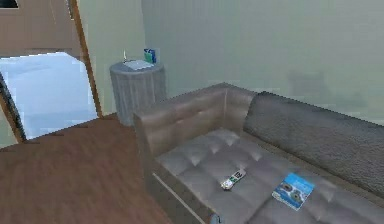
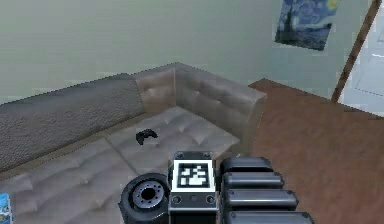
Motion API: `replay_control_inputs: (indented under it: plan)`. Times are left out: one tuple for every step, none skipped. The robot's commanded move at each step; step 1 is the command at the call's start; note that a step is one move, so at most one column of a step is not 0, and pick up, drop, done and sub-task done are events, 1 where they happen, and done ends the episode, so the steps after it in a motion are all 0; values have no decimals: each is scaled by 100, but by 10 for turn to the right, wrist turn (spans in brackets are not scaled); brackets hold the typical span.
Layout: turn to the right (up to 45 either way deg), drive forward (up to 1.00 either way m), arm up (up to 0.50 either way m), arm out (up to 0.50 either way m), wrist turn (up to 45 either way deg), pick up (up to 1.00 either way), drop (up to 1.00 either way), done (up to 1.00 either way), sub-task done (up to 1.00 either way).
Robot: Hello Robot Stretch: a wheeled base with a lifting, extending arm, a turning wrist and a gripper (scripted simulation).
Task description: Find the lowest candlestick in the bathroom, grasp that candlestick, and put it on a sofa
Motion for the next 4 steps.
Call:
replay_control_inputs:
  plan:
    - [90, 0, 0, 0, 0, 0, 0, 0, 0]
    - [-120, 0, 0, 0, 0, 0, 0, 0, 0]
    - [210, 0, 0, 0, 0, 0, 0, 0, 0]
    - [-210, 0, 0, 0, 0, 0, 0, 0, 0]
